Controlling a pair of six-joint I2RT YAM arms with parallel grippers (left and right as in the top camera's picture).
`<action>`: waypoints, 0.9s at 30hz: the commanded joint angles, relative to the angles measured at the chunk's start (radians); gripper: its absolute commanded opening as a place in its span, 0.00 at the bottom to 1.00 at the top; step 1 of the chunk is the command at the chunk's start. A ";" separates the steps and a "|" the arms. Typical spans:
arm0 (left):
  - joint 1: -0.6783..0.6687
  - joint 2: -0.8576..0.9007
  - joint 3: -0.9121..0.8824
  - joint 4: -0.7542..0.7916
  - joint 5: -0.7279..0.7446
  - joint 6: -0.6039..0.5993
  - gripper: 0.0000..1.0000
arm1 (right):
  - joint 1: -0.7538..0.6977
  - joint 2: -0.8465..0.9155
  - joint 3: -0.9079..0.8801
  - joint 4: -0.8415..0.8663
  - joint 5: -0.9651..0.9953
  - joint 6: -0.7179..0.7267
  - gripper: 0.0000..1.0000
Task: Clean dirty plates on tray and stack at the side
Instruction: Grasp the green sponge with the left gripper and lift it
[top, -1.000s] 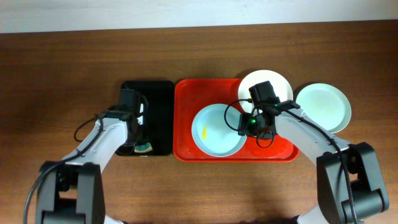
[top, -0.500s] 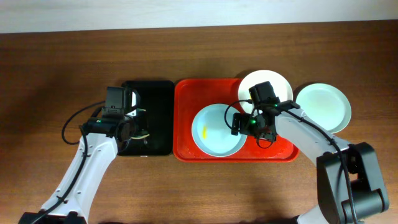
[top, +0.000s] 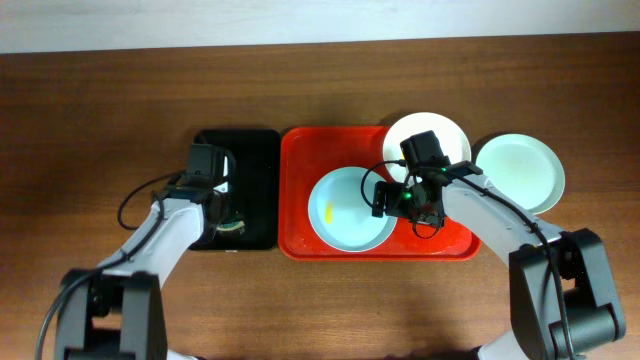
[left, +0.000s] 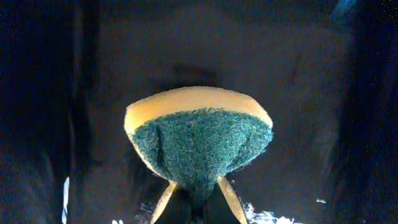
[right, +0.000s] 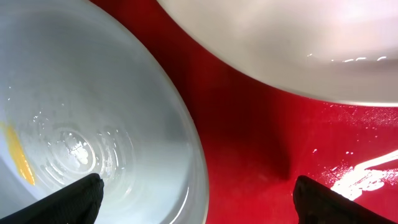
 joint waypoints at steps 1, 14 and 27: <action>-0.002 0.048 -0.011 0.018 -0.011 0.010 0.00 | 0.006 0.007 0.019 0.000 0.009 0.000 0.98; -0.002 -0.127 0.019 -0.030 -0.010 0.076 0.00 | 0.006 0.007 0.019 0.001 0.009 0.000 0.98; -0.002 -0.389 0.019 -0.093 0.077 0.077 0.00 | 0.006 0.007 0.019 0.026 0.008 0.000 0.98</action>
